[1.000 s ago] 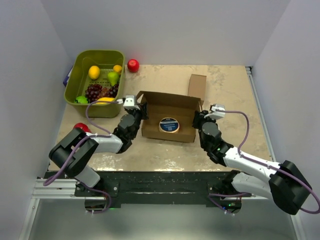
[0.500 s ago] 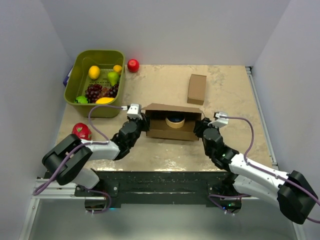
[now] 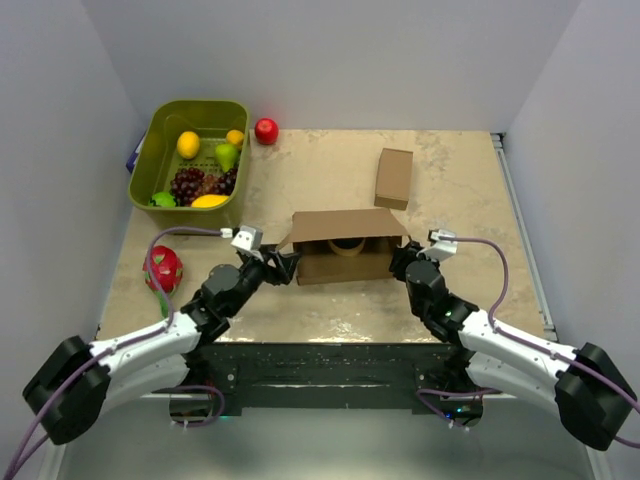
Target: Fold the paper box
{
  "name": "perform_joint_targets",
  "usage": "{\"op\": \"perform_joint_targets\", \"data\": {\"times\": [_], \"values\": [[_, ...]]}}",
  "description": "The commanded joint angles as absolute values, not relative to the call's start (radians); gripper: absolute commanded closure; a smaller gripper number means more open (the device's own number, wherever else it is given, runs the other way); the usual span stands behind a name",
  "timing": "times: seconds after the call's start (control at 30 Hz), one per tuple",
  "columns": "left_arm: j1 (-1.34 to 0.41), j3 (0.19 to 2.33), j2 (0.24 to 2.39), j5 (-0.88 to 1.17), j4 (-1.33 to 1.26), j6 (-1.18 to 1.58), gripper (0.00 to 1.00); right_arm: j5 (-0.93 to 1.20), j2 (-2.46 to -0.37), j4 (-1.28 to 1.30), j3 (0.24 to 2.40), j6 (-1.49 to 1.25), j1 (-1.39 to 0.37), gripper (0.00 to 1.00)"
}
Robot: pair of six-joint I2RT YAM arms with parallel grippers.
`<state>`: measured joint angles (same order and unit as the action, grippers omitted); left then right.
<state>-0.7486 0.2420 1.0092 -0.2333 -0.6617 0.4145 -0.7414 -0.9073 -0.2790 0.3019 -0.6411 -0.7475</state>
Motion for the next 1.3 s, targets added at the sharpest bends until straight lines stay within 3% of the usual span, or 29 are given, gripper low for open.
{"op": "perform_joint_targets", "data": {"times": [0.0, 0.27, 0.53, 0.7, 0.8, 1.27], "values": [[-0.750, 0.219, 0.821, -0.040, -0.566, 0.373, 0.29, -0.784, -0.884, -0.275, 0.279, -0.670, -0.752, 0.60], [-0.749, 0.339, 0.643, -0.023, -0.470, 0.440, 0.30, -0.784, -0.881, -0.268, 0.267, -0.678, -0.750, 0.57], [-0.749, 0.580, 0.850, 0.015, -0.430, 0.408, 0.33, -0.787, -0.885, -0.267, 0.264, -0.683, -0.752, 0.55], [-0.749, 0.620, 1.069, 0.020, -0.472, 0.433, 0.36, -0.773, -0.835, -0.178, 0.284, -0.715, -0.750, 0.36], [-0.749, 0.612, 1.162, 0.017, -0.528, 0.449, 0.37, -0.726, -0.772, -0.124, 0.299, -0.719, -0.750, 0.29], [-0.747, 0.520, 1.371, -0.023, -0.641, 0.443, 0.42, -0.571, -0.471, 0.320, 0.514, -0.770, -0.750, 0.30]]}}
